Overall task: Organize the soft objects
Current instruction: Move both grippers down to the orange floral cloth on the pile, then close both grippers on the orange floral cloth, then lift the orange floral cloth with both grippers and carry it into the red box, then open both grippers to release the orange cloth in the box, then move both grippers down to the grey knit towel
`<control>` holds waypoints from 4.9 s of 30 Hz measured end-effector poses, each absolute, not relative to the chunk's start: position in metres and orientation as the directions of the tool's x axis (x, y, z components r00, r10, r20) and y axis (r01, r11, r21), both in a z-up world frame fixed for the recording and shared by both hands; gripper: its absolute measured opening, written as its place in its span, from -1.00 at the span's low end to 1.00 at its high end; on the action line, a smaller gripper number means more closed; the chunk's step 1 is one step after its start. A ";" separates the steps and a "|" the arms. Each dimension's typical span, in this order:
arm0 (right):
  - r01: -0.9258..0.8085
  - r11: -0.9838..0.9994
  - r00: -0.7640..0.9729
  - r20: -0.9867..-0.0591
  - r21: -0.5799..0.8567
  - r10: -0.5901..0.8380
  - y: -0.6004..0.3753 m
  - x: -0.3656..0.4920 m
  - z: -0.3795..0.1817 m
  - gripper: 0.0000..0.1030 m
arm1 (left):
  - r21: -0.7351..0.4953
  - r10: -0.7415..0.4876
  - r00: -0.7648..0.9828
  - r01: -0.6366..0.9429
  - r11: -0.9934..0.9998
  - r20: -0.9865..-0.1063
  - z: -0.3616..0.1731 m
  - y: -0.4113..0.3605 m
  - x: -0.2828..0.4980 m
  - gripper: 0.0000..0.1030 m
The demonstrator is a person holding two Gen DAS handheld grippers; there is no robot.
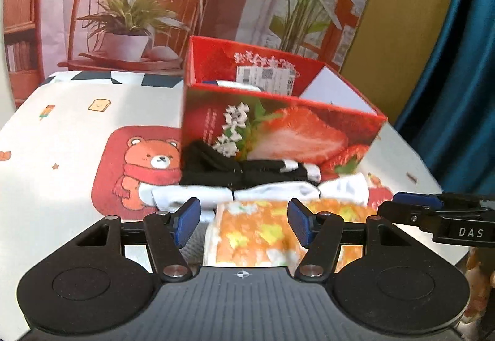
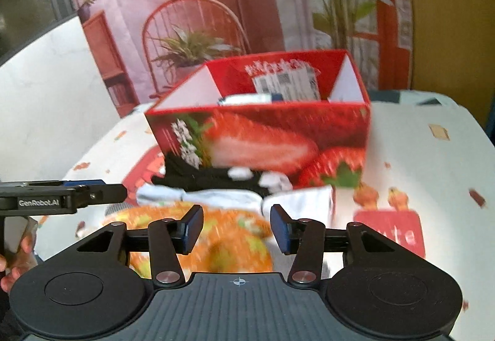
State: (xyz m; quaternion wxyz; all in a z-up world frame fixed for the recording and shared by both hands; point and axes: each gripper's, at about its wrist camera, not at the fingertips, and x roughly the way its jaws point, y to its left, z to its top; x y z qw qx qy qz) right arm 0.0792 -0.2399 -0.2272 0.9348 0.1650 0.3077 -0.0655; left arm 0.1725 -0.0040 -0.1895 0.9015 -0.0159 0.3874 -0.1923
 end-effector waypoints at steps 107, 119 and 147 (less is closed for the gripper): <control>0.185 0.975 0.762 -0.645 0.119 -0.066 -0.343 0.275 -0.234 -0.78 | 0.017 -0.225 0.570 0.387 0.922 -0.790 -0.191 -0.098 0.378 -0.26; 0.173 0.982 0.679 -0.732 0.077 -0.062 -0.338 0.290 -0.238 -0.77 | 0.034 -0.233 0.646 0.373 0.927 -0.727 -0.173 -0.095 0.369 0.21; 0.191 0.961 0.865 -0.498 0.199 -0.069 -0.293 0.166 -0.202 0.22 | 0.041 -0.299 0.738 0.404 0.914 -0.605 -0.125 -0.032 0.259 0.39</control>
